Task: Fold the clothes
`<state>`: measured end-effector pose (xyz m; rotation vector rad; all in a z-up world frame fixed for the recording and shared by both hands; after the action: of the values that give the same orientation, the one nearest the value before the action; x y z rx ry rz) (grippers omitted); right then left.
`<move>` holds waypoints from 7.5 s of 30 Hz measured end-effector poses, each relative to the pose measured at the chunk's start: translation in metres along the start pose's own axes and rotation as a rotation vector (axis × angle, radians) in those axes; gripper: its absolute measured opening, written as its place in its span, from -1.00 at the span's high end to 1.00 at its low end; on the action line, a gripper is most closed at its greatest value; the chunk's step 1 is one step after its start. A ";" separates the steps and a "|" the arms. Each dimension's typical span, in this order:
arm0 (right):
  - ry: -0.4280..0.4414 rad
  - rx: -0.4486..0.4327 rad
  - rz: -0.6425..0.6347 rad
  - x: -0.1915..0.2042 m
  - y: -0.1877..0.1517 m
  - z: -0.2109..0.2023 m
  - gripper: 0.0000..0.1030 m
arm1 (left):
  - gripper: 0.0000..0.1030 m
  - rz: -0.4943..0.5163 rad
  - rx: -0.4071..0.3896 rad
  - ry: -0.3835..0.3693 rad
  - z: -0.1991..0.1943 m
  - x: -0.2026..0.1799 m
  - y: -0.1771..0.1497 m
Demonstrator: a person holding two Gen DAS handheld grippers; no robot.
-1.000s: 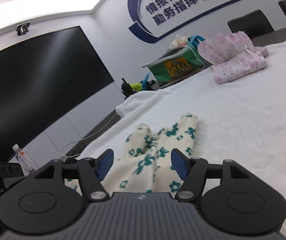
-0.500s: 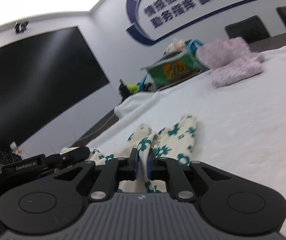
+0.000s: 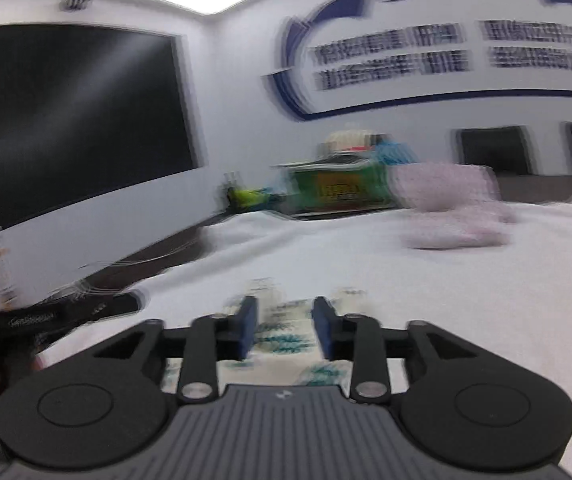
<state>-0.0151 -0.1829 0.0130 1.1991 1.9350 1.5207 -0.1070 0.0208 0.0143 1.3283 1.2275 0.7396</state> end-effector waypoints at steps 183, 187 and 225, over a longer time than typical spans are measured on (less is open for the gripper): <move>0.670 0.441 -0.600 0.028 -0.006 0.047 0.03 | -0.04 0.750 0.345 -0.569 0.037 -0.006 -0.035; 0.586 0.337 -0.549 0.009 -0.007 0.026 -0.55 | 0.08 0.546 0.405 -0.608 0.050 0.013 -0.022; -0.117 0.125 0.069 -0.047 0.010 0.081 0.51 | 0.49 -0.386 0.201 0.083 0.102 0.052 -0.008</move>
<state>0.0751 -0.1734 -0.0131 1.3889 1.9543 1.3472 -0.0001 0.0369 -0.0231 1.1778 1.6007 0.4062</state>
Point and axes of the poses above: each gripper's, at about its wrist camera, not at the fingertips, and z roughly the way its jaws point, x to its left, y to its top, the point moved 5 cm from there along z, roughly the way its jaws point, and after that the axes turned 1 degree about -z, right-handed, at the moved point
